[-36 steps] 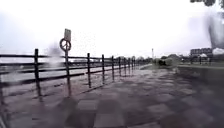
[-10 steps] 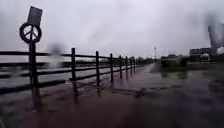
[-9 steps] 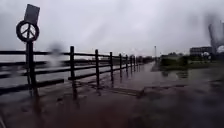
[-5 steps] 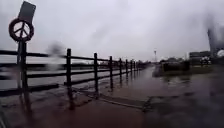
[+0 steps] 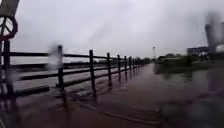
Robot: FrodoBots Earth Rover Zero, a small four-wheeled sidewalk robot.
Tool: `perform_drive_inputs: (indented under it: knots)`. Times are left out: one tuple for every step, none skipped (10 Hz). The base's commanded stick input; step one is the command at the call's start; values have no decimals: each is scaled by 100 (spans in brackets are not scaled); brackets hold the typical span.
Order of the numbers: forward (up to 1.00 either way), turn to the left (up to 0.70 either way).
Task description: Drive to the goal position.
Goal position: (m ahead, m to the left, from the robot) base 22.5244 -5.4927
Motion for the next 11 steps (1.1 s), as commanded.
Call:
perform_drive_inputs:
  knots:
    - [100, -23]
    - [100, -23]
    - [100, -23]
    - [100, -23]
    - [100, -14]
    - [100, -1]
    - [100, 1]
    - [100, -11]
    - [100, -24]
    - [100, -29]
    - [100, -18]
